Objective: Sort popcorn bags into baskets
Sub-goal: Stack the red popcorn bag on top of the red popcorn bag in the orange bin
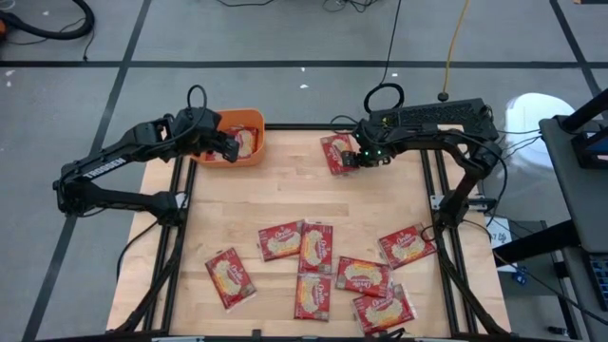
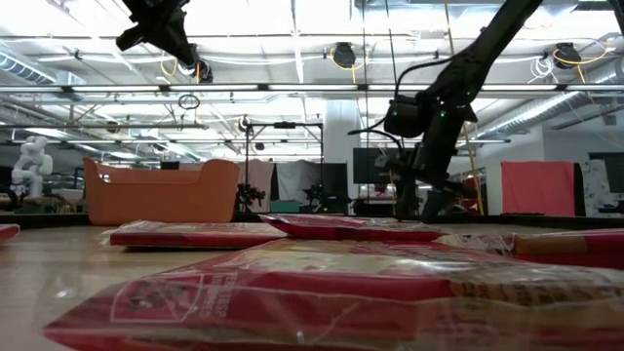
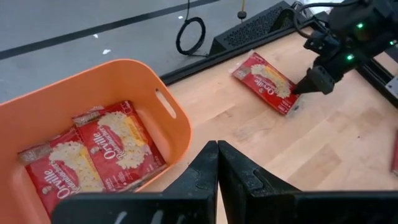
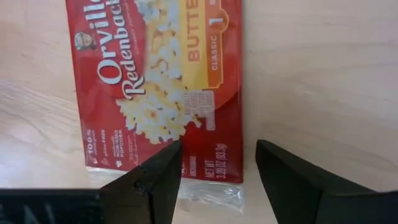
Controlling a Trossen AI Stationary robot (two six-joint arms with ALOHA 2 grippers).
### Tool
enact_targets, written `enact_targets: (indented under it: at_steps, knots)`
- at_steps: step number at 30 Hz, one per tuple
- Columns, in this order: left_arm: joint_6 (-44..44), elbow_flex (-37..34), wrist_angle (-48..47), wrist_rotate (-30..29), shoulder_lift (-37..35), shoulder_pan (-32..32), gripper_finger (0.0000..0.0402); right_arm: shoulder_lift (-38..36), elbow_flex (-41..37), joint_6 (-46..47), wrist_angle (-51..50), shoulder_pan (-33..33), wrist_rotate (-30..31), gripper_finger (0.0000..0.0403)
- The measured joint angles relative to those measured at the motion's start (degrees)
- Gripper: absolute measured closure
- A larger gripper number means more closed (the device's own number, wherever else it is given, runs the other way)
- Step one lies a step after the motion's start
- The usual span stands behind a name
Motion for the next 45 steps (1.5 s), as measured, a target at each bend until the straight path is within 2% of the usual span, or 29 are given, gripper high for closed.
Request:
enact_targets:
  at_steps: [6, 15, 20, 24, 28, 32, 34, 40, 45]
  knots:
    - [-0.24, 0.0, 0.02, 0.04, 0.0, -1.16, 0.0392, 0.84, -0.03, -0.04, 0.39, 1.02, -0.91, 0.025]
    - [-0.12, 0.0, -0.08, 0.03, 0.0, -2.06, 0.0392, 0.67, -0.2, 4.08, 1.82, 2.4, -0.14, 0.039]
    - [-1.17, 0.0, -0.08, -0.86, 0.0, -2.05, 0.0392, -0.28, -0.36, 4.53, 5.26, 3.12, -1.88, 0.0395]
    - [-1.57, 0.0, -0.08, -3.97, 0.01, -2.02, 0.0392, -1.64, -0.4, 5.61, 9.99, 3.83, -6.82, 0.0402]
    - [-1.61, 0.0, -0.11, -7.26, 0.02, -2.02, 0.0392, -2.6, -0.38, 8.18, 13.19, 5.14, -8.25, 0.0403]
    - [-8.01, -1.28, 0.31, -8.53, 0.97, -1.96, 0.0391, -3.49, -0.38, 10.8, 15.88, 7.26, -9.74, 0.0403]
    - [-11.35, -2.74, 0.42, -5.08, 2.14, -1.14, 0.0385, -3.76, -0.36, 12.23, 16.51, 8.38, -10.22, 0.0403]
    - [-13.57, -6.52, 5.52, 13.17, 7.47, -0.36, 0.0347, -4.09, -0.31, 13.33, 15.8, 11.14, -12.24, 0.0403]
    - [-13.62, -7.3, 9.28, 16.69, 11.25, -1.43, 0.0319, -4.57, -0.31, 17.7, 15.07, 11.55, -13.5, 0.0403]
